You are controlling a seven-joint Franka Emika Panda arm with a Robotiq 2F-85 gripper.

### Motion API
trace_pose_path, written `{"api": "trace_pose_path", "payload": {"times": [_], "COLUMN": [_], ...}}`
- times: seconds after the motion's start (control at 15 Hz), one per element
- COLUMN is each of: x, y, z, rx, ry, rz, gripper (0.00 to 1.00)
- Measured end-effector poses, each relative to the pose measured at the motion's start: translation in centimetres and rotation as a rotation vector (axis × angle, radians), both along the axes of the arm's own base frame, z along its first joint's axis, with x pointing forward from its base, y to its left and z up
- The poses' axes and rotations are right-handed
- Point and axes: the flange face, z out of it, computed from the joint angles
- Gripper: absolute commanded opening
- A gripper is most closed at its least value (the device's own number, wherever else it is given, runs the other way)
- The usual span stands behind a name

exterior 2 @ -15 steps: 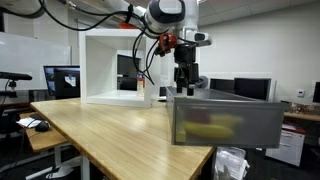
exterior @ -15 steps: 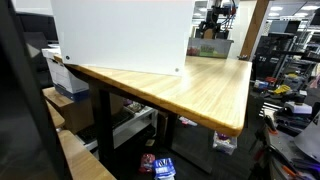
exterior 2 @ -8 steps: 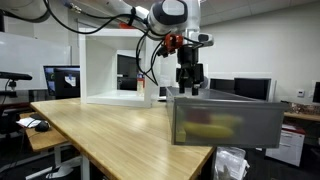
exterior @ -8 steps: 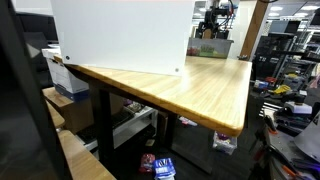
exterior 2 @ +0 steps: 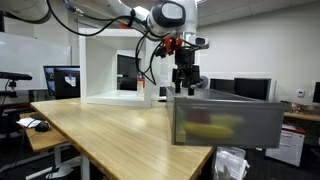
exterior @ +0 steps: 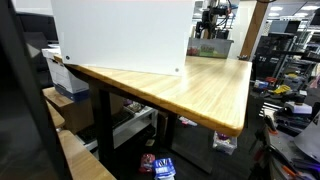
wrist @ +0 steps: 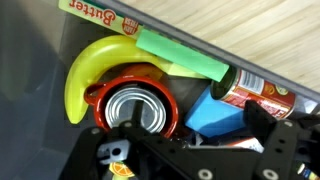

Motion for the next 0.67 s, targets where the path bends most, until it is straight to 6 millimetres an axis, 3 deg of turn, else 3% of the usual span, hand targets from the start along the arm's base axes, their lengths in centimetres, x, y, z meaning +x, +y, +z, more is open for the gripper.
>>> {"api": "trace_pose_path", "payload": {"times": [0.67], "x": [-0.27], "y": [0.38], "z": [0.39], "rx": [0.02], "ry": [0.028], "rz": [0.027], "gripper": [1.0]}}
